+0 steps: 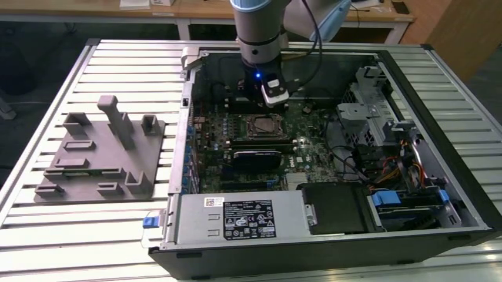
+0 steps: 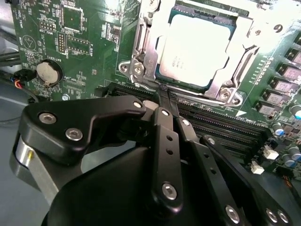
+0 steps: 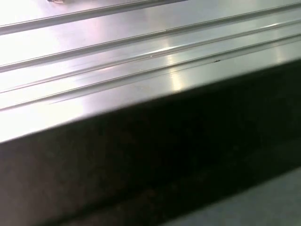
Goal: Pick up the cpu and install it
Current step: 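Install the first cpu locking lever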
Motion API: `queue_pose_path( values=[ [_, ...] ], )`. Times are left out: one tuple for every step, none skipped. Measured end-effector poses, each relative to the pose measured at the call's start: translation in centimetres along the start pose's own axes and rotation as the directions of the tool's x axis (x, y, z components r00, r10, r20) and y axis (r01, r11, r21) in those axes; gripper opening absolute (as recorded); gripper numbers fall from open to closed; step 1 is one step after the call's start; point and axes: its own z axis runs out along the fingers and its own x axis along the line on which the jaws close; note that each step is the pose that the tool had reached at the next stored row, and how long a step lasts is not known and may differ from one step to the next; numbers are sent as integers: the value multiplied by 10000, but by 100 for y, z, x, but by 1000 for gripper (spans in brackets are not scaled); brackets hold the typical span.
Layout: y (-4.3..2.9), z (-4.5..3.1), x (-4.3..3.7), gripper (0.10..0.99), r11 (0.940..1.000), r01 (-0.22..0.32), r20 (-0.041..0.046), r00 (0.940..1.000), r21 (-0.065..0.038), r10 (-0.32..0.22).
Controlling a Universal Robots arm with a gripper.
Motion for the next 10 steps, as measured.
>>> queue_pose_path(
  values=[
    [1, -15, -2, 106, 10000, 1, -2, 10000, 9, -1],
    [1, -34, -4, 106, 10000, 1, -4, 10000, 18, -1],
    [4, -48, -6, 106, 10000, 1, -4, 10000, 16, -1],
    [6, -65, -8, 106, 10000, 1, -4, 10000, 17, -1],
    [8, -80, -10, 106, 10000, 2, -4, 10000, 18, -2],
    [10, -97, -12, 106, 10000, 2, -4, 10000, 19, -2],
    [12, -113, -15, 106, 10000, 1, -4, 10000, 20, -1],
    [14, -127, -17, 106, 10000, 2, -5, 10000, 20, -2],
    [15, -134, -18, 106, 10000, 2, -5, 10000, 20, -2],
    [16, -133, -18, 106, 10000, 1, -4, 10000, 18, -1]
  ],
)
